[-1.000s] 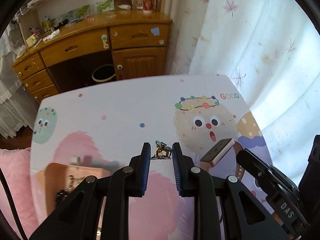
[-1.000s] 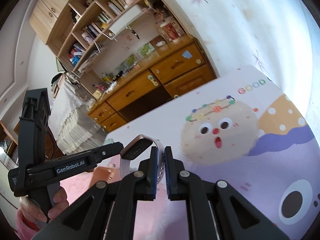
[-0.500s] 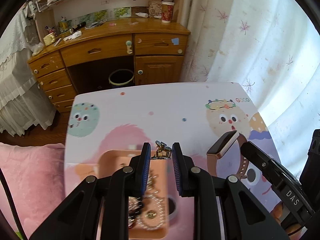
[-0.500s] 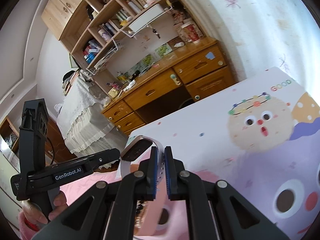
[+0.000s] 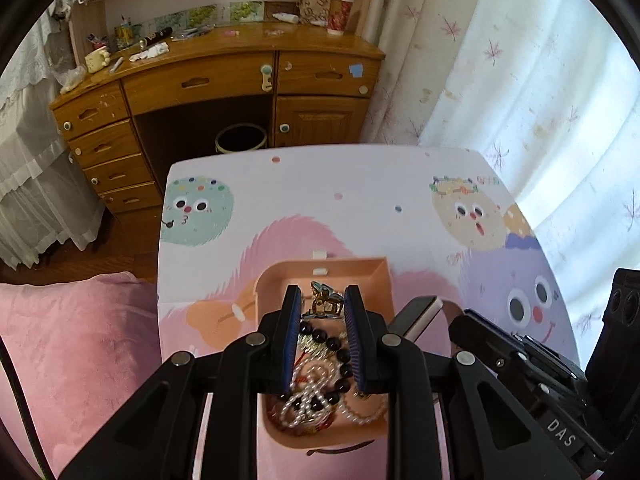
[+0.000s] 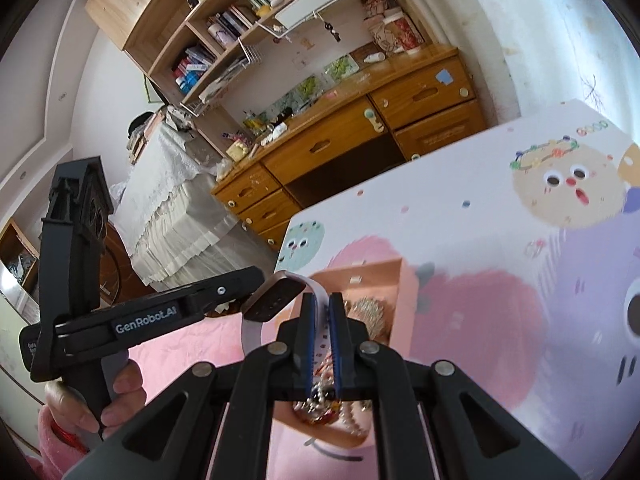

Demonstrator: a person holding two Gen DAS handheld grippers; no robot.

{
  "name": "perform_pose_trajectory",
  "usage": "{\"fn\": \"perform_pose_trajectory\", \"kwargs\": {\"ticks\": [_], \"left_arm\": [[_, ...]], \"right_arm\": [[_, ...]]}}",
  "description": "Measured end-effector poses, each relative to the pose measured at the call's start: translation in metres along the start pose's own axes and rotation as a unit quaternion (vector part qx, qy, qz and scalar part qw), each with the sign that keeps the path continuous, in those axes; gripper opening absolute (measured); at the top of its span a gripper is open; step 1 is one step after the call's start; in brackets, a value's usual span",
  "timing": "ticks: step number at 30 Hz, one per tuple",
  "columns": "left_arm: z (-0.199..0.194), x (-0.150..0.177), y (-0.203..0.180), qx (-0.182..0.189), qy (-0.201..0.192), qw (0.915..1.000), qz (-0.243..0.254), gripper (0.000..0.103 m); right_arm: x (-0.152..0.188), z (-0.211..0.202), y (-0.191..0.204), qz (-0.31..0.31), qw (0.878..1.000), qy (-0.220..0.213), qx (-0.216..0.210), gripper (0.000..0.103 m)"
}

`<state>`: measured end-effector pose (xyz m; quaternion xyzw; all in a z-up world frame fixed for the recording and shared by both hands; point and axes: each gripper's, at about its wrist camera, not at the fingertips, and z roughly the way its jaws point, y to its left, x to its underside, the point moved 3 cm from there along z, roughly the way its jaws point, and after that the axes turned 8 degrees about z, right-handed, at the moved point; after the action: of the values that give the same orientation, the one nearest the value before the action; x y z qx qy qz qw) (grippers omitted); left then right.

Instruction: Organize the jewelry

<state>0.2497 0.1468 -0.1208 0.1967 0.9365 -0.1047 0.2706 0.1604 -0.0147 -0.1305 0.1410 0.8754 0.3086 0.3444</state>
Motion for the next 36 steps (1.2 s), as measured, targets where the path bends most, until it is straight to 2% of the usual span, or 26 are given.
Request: {"fn": "perform_pose_trajectory", "kwargs": {"ticks": [4,7,9,10,11,12,15,17,19,22,24,32,36], "left_arm": [[0.014,0.013,0.003,0.037,0.017,0.9992,0.0,0.02],[0.028,0.024,0.002,0.036,0.042,0.9985,0.003,0.021],[0.034,0.03,0.002,0.022,0.057,0.9981,0.005,0.041],[0.035,0.033,0.003,0.017,0.061,0.998,0.002,0.066],[0.035,0.035,0.003,0.015,0.059,0.9981,-0.003,0.075],[0.034,0.035,0.004,0.017,0.056,0.9982,-0.005,0.075],[0.032,0.033,0.004,0.019,0.056,0.9982,-0.006,0.077],[0.031,0.031,0.004,0.011,0.058,0.9983,-0.004,0.087],[0.031,0.029,0.002,0.001,0.057,0.9984,-0.003,0.091],[0.029,0.028,-0.001,-0.002,0.054,0.9985,-0.005,0.094],[0.028,0.029,-0.004,-0.006,0.051,0.9986,-0.01,0.099],[0.02,0.035,-0.026,-0.011,0.03,0.9993,-0.021,0.1],[0.027,0.04,-0.039,-0.01,0.058,0.9976,-0.037,0.1]], "right_arm": [[0.02,0.01,0.008,-0.032,0.999,0.018,0.036,0.007],[0.035,0.015,0.007,-0.044,0.997,0.033,0.06,0.012],[0.04,0.018,0.006,-0.045,0.996,0.05,0.056,0.016],[0.042,0.019,0.006,-0.047,0.996,0.052,0.059,0.028],[0.043,0.018,0.006,-0.051,0.995,0.05,0.067,0.034],[0.043,0.015,0.006,-0.055,0.995,0.042,0.078,0.042],[0.039,0.011,0.002,-0.052,0.994,0.03,0.088,0.047],[0.036,0.01,-0.003,-0.041,0.994,0.032,0.095,0.052],[0.032,0.009,-0.009,-0.032,0.993,0.032,0.105,0.061],[0.025,0.008,-0.02,-0.025,0.991,0.033,0.124,0.068],[0.02,0.008,-0.029,-0.023,0.99,0.035,0.137,0.068],[-0.014,0.015,-0.085,0.003,0.979,0.047,0.199,0.068],[-0.032,0.019,-0.108,0.013,0.974,0.05,0.219,0.068]]}}
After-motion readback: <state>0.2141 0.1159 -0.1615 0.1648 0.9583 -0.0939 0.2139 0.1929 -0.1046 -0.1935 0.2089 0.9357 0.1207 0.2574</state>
